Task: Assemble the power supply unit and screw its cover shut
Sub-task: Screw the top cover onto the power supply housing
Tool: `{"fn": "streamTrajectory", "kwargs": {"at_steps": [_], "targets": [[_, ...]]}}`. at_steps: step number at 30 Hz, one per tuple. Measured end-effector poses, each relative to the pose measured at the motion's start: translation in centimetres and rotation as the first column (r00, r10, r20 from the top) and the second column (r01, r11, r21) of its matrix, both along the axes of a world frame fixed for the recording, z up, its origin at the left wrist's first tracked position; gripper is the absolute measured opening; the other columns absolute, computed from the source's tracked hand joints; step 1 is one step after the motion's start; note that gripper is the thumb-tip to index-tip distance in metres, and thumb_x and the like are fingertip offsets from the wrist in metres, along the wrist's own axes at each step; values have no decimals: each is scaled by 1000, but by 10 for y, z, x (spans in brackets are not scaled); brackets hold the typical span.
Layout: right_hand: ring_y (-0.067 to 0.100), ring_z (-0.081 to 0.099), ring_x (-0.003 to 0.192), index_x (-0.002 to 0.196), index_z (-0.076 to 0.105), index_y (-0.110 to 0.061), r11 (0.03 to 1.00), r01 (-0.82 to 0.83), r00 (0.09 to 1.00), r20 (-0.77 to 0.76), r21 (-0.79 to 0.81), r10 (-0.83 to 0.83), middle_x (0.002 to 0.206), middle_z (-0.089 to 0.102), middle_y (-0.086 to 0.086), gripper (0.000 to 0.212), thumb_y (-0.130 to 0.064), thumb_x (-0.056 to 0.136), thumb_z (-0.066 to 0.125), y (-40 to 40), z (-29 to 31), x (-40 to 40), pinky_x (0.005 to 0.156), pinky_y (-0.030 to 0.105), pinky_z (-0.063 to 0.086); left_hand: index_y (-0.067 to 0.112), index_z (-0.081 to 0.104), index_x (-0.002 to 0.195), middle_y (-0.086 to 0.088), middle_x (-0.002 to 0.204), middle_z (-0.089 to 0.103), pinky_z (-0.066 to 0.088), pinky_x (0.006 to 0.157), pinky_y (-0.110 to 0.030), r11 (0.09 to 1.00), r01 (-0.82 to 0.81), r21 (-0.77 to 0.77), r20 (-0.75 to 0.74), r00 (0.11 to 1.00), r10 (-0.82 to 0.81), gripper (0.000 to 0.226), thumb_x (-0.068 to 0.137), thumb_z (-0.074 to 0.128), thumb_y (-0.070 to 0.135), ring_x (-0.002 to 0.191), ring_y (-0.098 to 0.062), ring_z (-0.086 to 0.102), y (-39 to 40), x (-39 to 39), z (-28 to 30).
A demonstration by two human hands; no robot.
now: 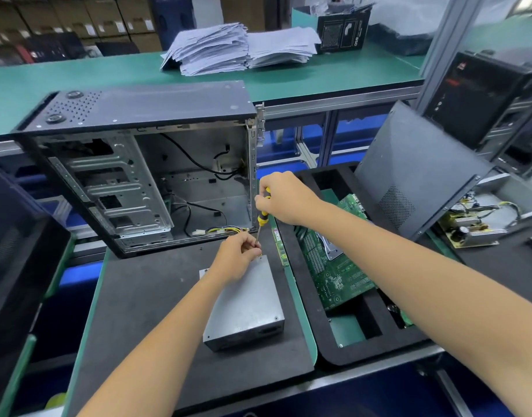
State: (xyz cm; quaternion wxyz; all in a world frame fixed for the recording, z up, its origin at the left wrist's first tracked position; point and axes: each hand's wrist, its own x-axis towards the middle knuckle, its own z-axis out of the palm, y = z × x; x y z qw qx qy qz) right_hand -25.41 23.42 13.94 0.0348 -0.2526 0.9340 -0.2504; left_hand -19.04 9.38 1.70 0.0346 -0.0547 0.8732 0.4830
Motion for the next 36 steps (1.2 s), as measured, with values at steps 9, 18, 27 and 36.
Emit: {"fn": "streamTrajectory", "kwargs": {"at_steps": [9,18,27,36], "targets": [[14,39,46,77,55,-12,998,-32,999,8,46,32,67,58,3,19,-24,91,55,5,-5,-2,44,24,31,19,55,75,-6,79,64,45,68,-25,999,1,-37,20,1000,0,21,87,66,6,69,-15,53,8,-3,-3],[7,42,60,86,54,-11,949,-251,968,71,189,242,73,48,-7,18,-26,96,52,12,2,-1,53,24,32,24,54,64,-6,87,68,52,82,-40,985,51,-166,25,999,-47,29,81,74,10,83,-25,63,18,-11,-5],[4,42,64,80,50,-15,911,-310,951,81,270,300,73,50,-4,20,-26,95,55,11,-4,-6,53,25,30,15,61,70,2,76,65,42,64,-22,994,84,-68,115,990,-76,19,78,77,8,65,-10,52,6,-16,-11],[10,41,70,87,50,-14,877,-369,923,12,309,384,80,48,-5,13,-23,96,54,0,-4,-5,53,22,27,7,69,80,-10,93,72,46,77,-25,988,142,-57,112,984,-135,7,82,70,0,78,-13,58,-10,-17,-10]]}}
